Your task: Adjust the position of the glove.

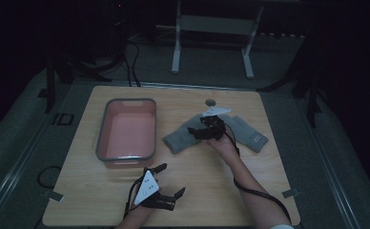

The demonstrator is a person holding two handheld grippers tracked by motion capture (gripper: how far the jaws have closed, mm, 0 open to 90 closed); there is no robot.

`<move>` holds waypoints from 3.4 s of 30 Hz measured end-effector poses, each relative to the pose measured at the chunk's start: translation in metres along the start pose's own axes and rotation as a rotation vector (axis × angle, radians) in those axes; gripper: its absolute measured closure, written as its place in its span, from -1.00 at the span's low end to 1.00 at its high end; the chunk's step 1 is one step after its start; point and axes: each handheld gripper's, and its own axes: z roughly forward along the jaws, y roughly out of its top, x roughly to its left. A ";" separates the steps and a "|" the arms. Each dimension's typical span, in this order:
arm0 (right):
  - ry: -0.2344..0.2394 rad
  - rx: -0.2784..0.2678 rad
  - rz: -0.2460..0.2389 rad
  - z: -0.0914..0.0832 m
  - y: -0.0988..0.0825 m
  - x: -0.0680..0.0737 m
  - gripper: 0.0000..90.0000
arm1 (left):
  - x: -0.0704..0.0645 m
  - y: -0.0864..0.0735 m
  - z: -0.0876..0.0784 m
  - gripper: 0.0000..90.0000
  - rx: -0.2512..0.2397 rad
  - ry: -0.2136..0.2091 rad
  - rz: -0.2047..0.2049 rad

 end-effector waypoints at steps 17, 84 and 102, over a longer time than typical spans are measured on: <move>-0.094 0.086 0.007 0.045 -0.021 -0.006 -0.11 | 0.001 0.000 0.000 -0.99 0.002 -0.004 -0.013; 0.284 0.147 -0.154 -0.057 -0.042 0.016 -0.06 | 0.001 0.000 0.000 -0.99 0.004 -0.001 -0.016; 0.071 0.210 -0.164 -0.062 -0.087 0.048 1.00 | 0.001 0.000 0.000 -0.99 0.006 0.004 -0.015</move>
